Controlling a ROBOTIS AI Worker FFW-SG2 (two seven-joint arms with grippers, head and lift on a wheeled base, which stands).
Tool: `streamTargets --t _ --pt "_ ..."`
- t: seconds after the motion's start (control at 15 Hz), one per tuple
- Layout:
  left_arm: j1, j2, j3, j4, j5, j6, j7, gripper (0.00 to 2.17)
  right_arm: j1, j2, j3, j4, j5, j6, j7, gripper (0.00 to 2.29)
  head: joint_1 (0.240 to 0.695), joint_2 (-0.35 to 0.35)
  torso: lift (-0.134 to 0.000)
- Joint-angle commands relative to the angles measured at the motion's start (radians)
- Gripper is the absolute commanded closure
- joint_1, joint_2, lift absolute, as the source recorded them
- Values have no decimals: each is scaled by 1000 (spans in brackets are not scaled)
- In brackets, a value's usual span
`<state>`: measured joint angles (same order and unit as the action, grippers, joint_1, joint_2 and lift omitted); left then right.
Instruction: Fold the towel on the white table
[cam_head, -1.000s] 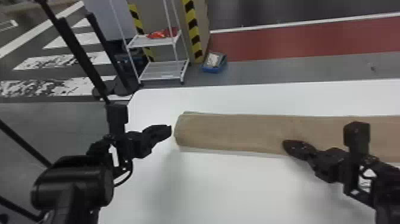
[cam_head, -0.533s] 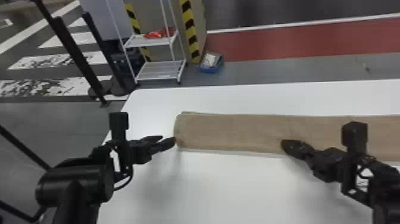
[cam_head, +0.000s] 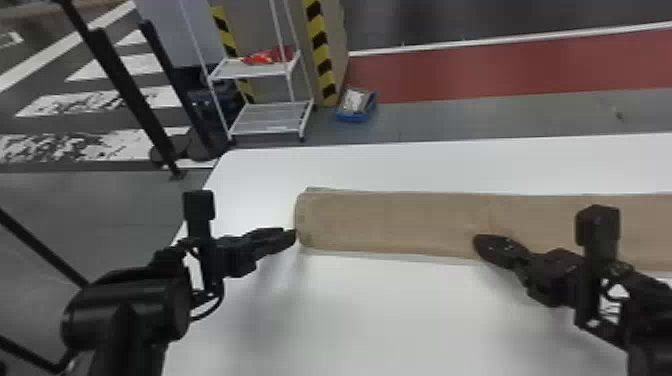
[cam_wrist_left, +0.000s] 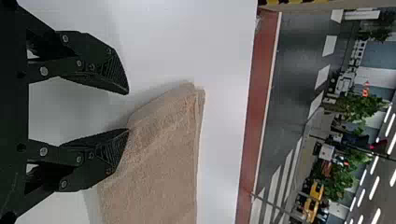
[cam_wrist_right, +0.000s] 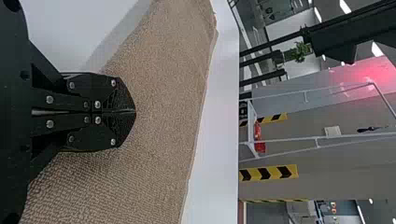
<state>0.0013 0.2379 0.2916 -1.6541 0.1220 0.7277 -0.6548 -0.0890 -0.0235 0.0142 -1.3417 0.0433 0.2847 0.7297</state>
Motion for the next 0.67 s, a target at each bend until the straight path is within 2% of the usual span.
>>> streamTargets --t 0.0,0.27,0.6 --pt "11 -3 12 -29 54 20 -52 707 0 1 0 -1 1 6 -1 1899 695 249 -123" --pt "31 -12 -2 -73 113 97 -109 707 0 1 0 1 -2 6 -1 1899 695 221 -123" --pt "8 -26 -39 -73 119 100 -95 707 3 -1 -8 1 -10 12 0 1899 695 178 -123"
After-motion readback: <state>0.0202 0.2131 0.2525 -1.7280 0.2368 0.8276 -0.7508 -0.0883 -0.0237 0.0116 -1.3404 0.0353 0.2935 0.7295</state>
